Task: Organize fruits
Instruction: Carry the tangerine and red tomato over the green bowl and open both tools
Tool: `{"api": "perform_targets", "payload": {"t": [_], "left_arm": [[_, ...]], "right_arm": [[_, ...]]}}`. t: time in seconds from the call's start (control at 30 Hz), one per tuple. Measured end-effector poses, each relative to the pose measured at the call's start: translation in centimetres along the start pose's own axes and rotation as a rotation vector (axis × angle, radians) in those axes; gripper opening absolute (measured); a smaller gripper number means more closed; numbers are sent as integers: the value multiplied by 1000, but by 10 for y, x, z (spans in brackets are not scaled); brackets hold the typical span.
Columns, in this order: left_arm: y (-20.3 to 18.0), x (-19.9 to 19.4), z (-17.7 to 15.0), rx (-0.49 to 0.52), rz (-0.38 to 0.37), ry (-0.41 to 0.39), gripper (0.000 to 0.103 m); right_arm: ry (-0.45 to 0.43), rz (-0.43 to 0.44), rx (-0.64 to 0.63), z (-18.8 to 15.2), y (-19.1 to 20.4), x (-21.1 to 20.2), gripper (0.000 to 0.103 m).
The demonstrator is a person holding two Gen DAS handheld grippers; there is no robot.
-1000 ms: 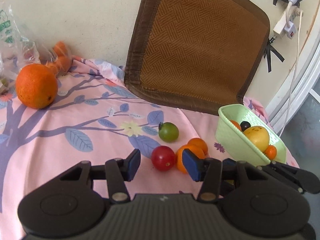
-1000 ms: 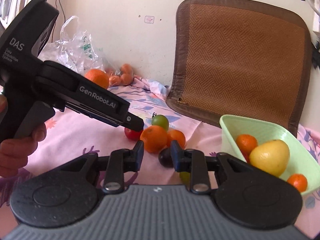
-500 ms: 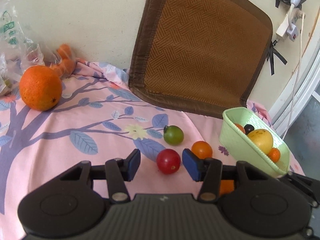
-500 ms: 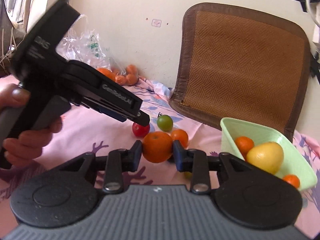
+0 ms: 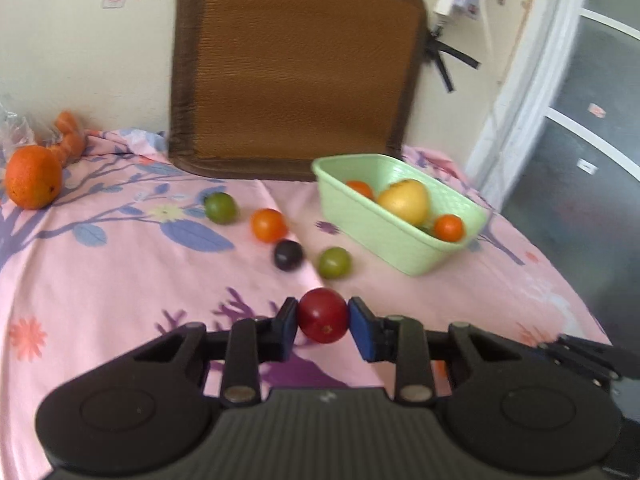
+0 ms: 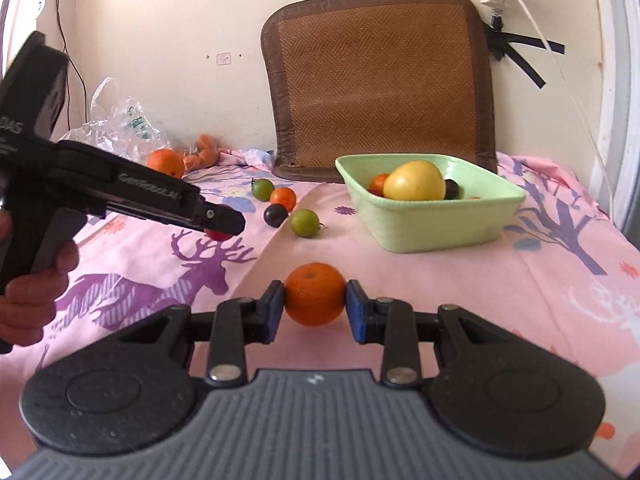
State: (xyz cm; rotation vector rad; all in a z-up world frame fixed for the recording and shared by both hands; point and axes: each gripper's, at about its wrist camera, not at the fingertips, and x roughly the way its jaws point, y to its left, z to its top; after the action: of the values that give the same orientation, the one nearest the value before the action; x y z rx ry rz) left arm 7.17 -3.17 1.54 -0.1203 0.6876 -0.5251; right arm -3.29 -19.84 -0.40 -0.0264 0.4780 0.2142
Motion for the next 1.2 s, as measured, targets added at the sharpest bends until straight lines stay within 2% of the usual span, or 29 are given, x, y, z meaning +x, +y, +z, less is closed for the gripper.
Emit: {"api": "perform_targets", "payload": {"t": [0.13,0.23,0.43,0.5,0.63,0.83,0.9,1.03,1.2], "left_arm": [[-42,-4,-27,67,-58,32,28],[-63,1,-40,135,-42,51,28],[-75,7,-49,174,2,64,31],[-76,5,-48,174,6,64,36],[-80,1,-47,193,18,53,41],[-82,7,-52,215,43,72,38],[-84,7,-53,235,54,68,29],[-79,10,-38,191,-11,85,29],[-73,19,15,150,-36,14,29]], "right_arm": [[-4,-41,4,-11,-8,-16,36],[6,-59,26,-20,-14,-24,36],[16,-50,51,-31,-23,-29,39],[17,-44,55,-32,-24,-29,39],[9,-34,63,-33,-26,-29,42],[16,-36,67,-34,-30,-23,42],[23,-29,53,-34,-29,-21,38],[-3,-8,69,-26,-34,-21,37],[-109,-45,72,4,-50,-13,37]]}}
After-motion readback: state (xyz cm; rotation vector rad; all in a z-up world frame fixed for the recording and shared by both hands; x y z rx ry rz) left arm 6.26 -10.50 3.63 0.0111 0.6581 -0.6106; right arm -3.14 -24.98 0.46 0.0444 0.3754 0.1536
